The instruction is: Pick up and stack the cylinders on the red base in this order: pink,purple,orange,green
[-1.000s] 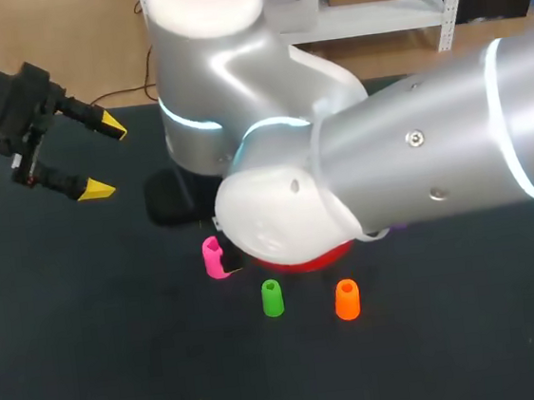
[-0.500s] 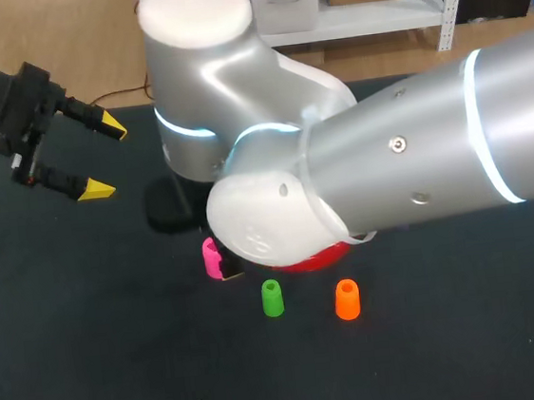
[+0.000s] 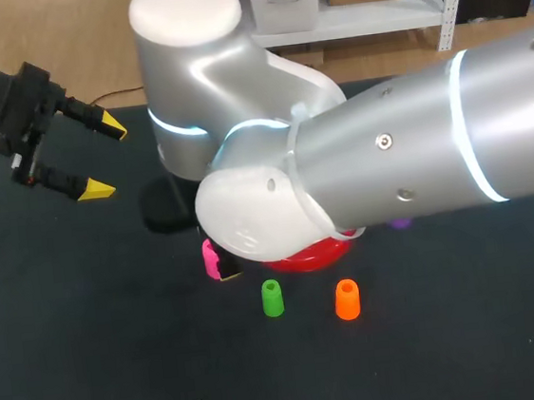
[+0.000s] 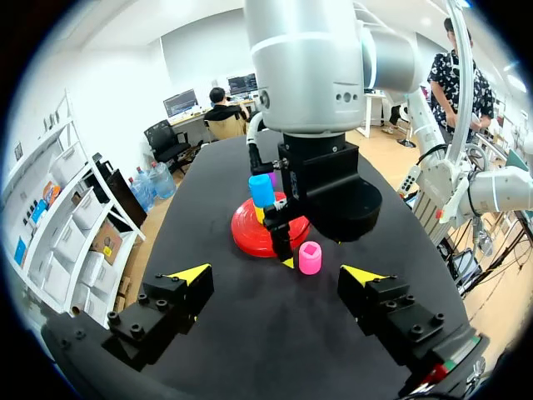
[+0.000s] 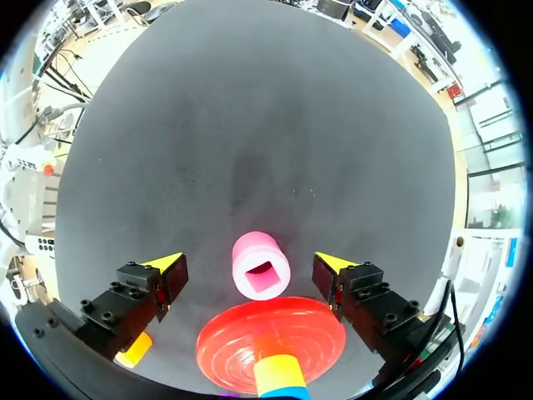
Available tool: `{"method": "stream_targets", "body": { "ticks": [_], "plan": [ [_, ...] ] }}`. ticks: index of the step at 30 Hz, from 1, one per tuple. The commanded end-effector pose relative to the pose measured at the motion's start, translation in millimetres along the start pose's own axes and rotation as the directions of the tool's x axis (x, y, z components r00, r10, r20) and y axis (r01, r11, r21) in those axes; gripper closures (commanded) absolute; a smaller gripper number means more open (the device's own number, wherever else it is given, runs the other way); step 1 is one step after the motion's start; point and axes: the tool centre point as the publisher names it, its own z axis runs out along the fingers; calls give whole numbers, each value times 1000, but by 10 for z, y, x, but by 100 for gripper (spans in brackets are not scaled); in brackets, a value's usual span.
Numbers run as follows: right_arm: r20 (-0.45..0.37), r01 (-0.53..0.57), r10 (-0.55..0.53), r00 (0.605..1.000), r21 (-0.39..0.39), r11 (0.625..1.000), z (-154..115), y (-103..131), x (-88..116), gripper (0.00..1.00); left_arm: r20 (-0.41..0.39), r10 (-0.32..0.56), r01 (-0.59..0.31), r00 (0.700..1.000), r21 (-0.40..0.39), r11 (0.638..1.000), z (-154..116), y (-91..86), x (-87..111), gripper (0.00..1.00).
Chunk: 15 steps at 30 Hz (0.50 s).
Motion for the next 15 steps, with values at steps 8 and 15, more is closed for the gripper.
{"method": "stream_targets", "body": {
  "ticks": [8,15],
  "plan": [
    [-2,11,-11,1000,-11,1000,1,12,-20,100,0,1,-1,1000,-2,1000,6,-3,6,0],
    [-6,8,-8,1000,-16,1000,4,22,-11,100,0,1,-1,1000,-2,1000,6,-3,6,0]
  ]
}}
